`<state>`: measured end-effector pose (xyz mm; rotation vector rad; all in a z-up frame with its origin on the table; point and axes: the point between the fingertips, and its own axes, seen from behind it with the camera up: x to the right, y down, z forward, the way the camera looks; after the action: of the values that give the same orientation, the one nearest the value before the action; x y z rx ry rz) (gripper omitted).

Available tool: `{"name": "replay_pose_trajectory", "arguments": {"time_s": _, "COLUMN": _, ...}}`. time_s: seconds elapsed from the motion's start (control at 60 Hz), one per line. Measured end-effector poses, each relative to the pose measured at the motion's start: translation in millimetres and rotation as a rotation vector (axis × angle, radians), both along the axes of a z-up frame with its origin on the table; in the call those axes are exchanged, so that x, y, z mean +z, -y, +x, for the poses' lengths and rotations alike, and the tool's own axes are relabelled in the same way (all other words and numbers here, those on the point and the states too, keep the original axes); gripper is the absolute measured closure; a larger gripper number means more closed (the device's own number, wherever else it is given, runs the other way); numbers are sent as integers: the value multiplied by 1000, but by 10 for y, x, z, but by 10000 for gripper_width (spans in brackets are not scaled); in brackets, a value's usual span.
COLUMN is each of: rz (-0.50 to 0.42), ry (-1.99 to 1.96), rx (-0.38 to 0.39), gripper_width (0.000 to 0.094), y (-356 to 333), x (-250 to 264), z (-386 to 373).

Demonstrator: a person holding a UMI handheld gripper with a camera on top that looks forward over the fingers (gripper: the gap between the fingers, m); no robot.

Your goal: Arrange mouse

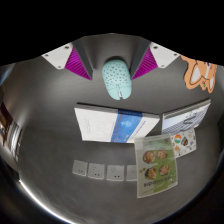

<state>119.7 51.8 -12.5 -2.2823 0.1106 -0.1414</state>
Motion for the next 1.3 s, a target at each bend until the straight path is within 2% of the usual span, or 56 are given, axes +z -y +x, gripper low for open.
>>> {"name": "replay_pose_trajectory", "arguments": {"time_s": 0.2, "rz": 7, "ry": -61, "rx": -26, "gripper_width": 126, "y": -212, "x": -27, "z": 104}}
{"name": "replay_pose_trajectory", "arguments": {"time_s": 0.283, "rz": 26, "ry": -93, "rx": -16, "gripper_width": 396, "y": -298, "x": -30, "z": 94}}
{"name": "replay_pose_trajectory", "arguments": {"time_s": 0.433, "rz": 42, "ry": -130, "rx": -27, "gripper_width": 451, "y": -311, "x": -20, "z": 121}}
{"name": "replay_pose_trajectory", "arguments": {"time_s": 0.567, "rz": 35, "ry": -94, "rx": -3, "gripper_width": 503, "y": -220, "x": 29, "z": 218}}
{"name": "replay_pose_trajectory", "arguments": {"time_s": 0.767, "rz": 166, "ry": -109, "rx": 31, "gripper_width": 504, "y": 188, "x": 862, "z": 163}}
{"name": "replay_pose_trajectory", "arguments": {"time_s": 0.85, "rz": 224, "ry": -149, "rx": 49, "gripper_width": 506, "y": 426, "x": 1289, "z": -184}}
{"name": "replay_pose_trajectory", "arguments": {"time_s": 0.917, "rz": 253, "ry": -179, "rx": 96, "gripper_width": 507, "y": 616, "x": 1556, "z": -642}}
{"name": "replay_pose_trajectory", "arguments": {"time_s": 1.033, "rz": 255, "ry": -195, "rx": 180, "gripper_width": 508, "y": 911, "x": 1712, "z": -1617}}
{"name": "replay_pose_trajectory", "arguments": {"time_s": 1.167, "rz": 238, "ry": -171, "rx": 281, "gripper_width": 507, "y": 992, "x": 1507, "z": -2727}}
{"name": "replay_pose_trajectory", "arguments": {"time_s": 1.3, "rz": 177, "ry": -109, "rx": 283, "gripper_width": 506, "y": 917, "x": 956, "z": -3279}}
